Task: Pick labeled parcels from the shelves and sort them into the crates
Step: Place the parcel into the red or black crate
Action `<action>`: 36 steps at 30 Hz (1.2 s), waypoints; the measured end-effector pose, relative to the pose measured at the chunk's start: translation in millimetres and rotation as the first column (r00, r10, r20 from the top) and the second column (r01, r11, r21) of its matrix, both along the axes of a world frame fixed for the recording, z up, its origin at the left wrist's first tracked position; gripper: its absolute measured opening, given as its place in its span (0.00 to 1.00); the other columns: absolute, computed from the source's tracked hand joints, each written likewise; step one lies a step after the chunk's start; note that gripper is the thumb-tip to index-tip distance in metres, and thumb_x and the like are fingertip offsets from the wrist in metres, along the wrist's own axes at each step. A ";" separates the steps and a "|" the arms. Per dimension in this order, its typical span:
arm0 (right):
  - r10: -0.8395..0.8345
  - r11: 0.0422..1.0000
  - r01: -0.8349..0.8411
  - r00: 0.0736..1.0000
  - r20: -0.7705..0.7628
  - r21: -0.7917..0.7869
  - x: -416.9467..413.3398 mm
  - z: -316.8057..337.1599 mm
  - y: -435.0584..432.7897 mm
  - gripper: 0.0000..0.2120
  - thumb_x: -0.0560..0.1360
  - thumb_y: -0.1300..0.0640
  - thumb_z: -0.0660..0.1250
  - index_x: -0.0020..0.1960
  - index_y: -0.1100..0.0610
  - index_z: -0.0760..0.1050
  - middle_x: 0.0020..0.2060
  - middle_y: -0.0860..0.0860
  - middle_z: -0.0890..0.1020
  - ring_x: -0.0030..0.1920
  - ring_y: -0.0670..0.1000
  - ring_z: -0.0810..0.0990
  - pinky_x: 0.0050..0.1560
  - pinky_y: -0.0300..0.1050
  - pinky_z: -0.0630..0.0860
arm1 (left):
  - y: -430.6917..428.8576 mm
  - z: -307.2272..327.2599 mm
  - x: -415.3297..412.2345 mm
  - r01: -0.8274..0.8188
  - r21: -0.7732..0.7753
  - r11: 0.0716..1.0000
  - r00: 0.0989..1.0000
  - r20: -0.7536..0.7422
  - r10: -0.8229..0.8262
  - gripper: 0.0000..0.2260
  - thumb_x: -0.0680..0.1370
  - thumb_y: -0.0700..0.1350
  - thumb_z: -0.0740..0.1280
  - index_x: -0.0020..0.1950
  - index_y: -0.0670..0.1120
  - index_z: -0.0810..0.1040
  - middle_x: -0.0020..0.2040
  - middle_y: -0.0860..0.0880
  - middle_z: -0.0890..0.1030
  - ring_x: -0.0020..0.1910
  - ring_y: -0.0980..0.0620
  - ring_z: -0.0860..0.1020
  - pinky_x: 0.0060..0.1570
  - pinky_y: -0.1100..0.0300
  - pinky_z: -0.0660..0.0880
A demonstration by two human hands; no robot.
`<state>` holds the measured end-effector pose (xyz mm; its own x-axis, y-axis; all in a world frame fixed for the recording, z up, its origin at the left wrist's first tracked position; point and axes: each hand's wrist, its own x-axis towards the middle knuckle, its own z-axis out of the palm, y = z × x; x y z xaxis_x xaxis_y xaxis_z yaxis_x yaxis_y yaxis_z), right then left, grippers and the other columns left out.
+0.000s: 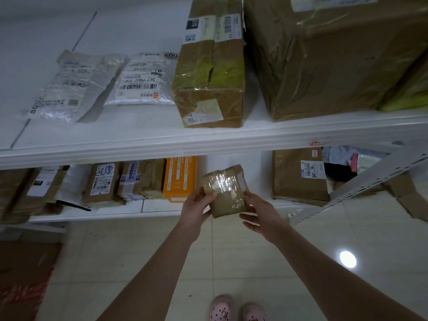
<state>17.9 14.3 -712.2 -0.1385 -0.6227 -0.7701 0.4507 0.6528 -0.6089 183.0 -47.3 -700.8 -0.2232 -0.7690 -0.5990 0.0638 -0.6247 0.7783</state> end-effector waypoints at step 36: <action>0.083 0.996 -0.080 0.988 -0.126 0.030 10.8 10.0 -6.2 0.35 0.71 0.75 0.59 0.70 0.46 0.70 0.48 0.52 0.83 0.45 0.50 0.79 0.39 0.43 0.75 | 18.0 -8.1 18.1 0.120 0.056 0.991 0.963 0.236 -0.130 0.21 0.79 0.46 0.67 0.71 0.54 0.70 0.60 0.51 0.81 0.56 0.50 0.80 0.40 0.58 0.76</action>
